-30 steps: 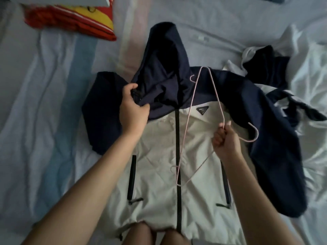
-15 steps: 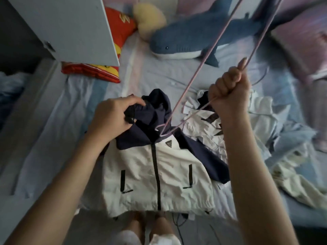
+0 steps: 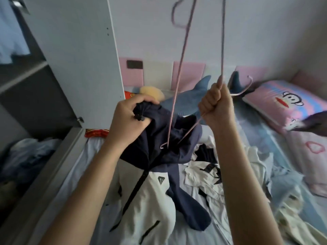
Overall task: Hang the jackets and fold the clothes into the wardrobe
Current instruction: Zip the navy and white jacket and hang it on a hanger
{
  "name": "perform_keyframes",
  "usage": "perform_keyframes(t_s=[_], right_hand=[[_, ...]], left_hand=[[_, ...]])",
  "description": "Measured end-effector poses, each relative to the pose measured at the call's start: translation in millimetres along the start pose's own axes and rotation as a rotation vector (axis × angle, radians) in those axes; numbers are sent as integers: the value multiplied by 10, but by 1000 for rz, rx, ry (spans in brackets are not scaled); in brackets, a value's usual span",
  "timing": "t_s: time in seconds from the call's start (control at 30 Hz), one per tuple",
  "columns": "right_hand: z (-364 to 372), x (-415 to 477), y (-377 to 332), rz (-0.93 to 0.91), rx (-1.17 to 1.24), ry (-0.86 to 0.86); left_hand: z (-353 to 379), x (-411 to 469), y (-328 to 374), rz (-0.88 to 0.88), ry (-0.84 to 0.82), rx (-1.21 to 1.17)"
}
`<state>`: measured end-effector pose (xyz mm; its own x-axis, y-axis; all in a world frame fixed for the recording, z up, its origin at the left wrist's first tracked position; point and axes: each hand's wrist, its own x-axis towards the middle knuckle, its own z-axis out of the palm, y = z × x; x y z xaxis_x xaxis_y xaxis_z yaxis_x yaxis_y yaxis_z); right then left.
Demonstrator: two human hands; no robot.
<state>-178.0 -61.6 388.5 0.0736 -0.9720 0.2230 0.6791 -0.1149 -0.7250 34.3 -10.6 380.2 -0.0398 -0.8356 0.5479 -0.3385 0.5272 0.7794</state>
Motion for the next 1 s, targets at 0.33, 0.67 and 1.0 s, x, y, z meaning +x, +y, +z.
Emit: perform_keyframes(t_s=[0.33,0.67,1.0], right_hand=[[-245,-624,385,46,-505,63],[-623,-1163,68,-56,-712,-223],[-848,-1331,26,103,-879,-247]], left_hand=[[-82,-12,-9,-264,601,-230],[67,-213,-246,-324,467,-6],[1,-310,-426,-394,230,179]])
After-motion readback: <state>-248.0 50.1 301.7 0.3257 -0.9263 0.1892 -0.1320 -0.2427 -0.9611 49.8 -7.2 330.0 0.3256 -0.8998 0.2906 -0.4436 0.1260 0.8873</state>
